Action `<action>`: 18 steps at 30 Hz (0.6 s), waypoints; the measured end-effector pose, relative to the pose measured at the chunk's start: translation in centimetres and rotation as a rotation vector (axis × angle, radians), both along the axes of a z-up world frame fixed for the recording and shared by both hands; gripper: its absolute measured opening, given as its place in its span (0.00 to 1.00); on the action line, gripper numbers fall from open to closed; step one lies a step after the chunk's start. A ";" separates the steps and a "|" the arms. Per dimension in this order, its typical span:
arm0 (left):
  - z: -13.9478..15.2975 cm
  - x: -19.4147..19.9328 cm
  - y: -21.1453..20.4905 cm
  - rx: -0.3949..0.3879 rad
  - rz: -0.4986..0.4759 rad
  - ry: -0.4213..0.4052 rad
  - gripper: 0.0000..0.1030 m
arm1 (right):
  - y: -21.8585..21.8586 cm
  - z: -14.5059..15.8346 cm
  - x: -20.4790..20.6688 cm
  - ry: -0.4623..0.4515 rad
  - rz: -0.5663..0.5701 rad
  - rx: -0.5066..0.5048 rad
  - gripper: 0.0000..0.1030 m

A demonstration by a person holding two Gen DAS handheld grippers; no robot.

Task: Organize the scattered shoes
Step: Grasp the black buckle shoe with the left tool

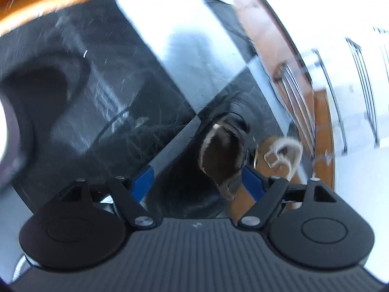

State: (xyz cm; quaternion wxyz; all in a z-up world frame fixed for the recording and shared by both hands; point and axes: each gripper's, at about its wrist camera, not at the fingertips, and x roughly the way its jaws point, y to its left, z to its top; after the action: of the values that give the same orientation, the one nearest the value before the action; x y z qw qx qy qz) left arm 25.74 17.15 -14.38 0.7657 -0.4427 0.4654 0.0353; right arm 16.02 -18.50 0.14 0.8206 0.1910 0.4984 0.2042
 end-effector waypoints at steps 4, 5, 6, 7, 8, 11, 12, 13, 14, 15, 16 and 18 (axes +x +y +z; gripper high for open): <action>-2.4 1.0 -0.7 -0.015 0.029 0.207 0.65 | 0.3 -0.4 0.2 0.001 -0.004 0.009 0.91; -2.3 1.0 -0.8 -0.013 0.039 0.215 0.36 | 0.2 -0.5 0.2 -0.001 -0.010 0.009 0.91; -1.1 1.0 -1.1 0.040 0.037 0.182 0.20 | 0.1 -0.6 0.1 -0.004 -0.015 0.009 0.91; 0.6 1.2 -1.9 0.151 0.025 0.160 0.16 | 0.0 -0.7 0.1 -0.005 -0.021 0.008 0.91; 1.6 1.2 -2.5 0.225 0.020 0.156 0.09 | -0.2 -0.8 0.0 -0.002 -0.031 0.007 0.91; 3.1 0.8 -3.6 0.336 0.002 0.245 0.08 | -0.8 -1.4 0.1 0.016 -0.054 0.000 0.91; 3.3 0.5 -3.5 0.351 -0.002 0.274 0.07 | -1.0 -1.6 0.1 0.020 -0.060 -0.002 0.91; 3.4 -0.1 -2.9 0.336 0.010 0.289 0.07 | -1.1 -1.7 0.1 0.022 -0.066 -0.005 0.91; 3.5 -0.5 -2.4 0.325 0.013 0.297 0.07 | -1.2 -1.8 0.1 0.024 -0.073 -0.003 0.91; 3.3 -0.7 -2.0 0.330 0.005 0.297 0.07 | -1.2 -1.9 0.1 0.030 -0.077 0.002 0.91; 3.1 -0.7 -1.5 0.333 -0.007 0.294 0.07 | -1.2 -2.0 0.1 0.036 -0.082 0.007 0.91; 2.8 -0.7 -0.7 0.293 -0.025 0.285 0.14 | -1.2 -2.3 0.1 0.048 -0.090 0.018 0.91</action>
State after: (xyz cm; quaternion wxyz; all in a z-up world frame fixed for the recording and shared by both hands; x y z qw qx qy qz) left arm 25.07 16.44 -11.56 0.7485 -0.3113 0.5644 0.1556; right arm 16.10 -19.72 -2.16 0.8150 0.2254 0.5071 0.1669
